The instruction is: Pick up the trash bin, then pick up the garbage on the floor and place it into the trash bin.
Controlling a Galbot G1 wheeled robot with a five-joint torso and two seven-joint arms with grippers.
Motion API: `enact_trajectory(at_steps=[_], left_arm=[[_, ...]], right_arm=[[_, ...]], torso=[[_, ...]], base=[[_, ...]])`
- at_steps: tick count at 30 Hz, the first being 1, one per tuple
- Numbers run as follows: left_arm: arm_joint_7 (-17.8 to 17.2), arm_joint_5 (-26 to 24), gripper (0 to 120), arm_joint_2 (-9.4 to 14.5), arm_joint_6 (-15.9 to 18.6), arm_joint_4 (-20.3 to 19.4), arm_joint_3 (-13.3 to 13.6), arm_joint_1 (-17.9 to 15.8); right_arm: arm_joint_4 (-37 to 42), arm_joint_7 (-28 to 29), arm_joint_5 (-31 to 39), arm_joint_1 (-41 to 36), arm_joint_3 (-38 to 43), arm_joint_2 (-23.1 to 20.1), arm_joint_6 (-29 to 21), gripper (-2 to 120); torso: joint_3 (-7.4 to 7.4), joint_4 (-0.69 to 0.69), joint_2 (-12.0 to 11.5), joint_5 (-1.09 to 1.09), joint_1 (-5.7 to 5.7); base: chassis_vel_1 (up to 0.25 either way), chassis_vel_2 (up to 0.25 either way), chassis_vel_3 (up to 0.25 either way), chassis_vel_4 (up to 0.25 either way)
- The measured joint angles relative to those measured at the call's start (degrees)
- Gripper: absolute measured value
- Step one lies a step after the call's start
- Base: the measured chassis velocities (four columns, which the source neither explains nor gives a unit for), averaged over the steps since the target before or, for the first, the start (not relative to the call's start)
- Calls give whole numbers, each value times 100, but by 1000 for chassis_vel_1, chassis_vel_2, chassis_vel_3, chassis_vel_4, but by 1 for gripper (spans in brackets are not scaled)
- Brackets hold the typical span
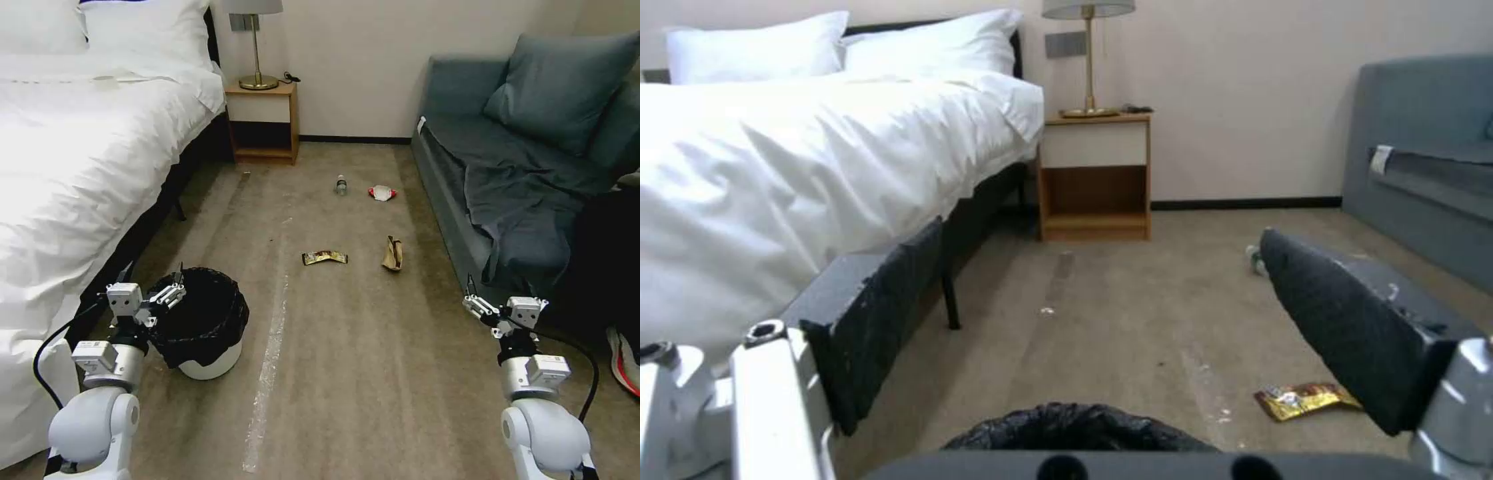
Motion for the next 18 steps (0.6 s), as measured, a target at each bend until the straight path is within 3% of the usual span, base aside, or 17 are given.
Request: enact_trajectory(at_steps=[18], left_arm=[[0, 0, 96, 0, -1, 0, 0, 0]], right_arm=[[0, 0, 0, 0, 0, 0, 0, 100]], torso=[[0, 0, 0, 0, 0]], base=[[0, 0, 0, 0]])
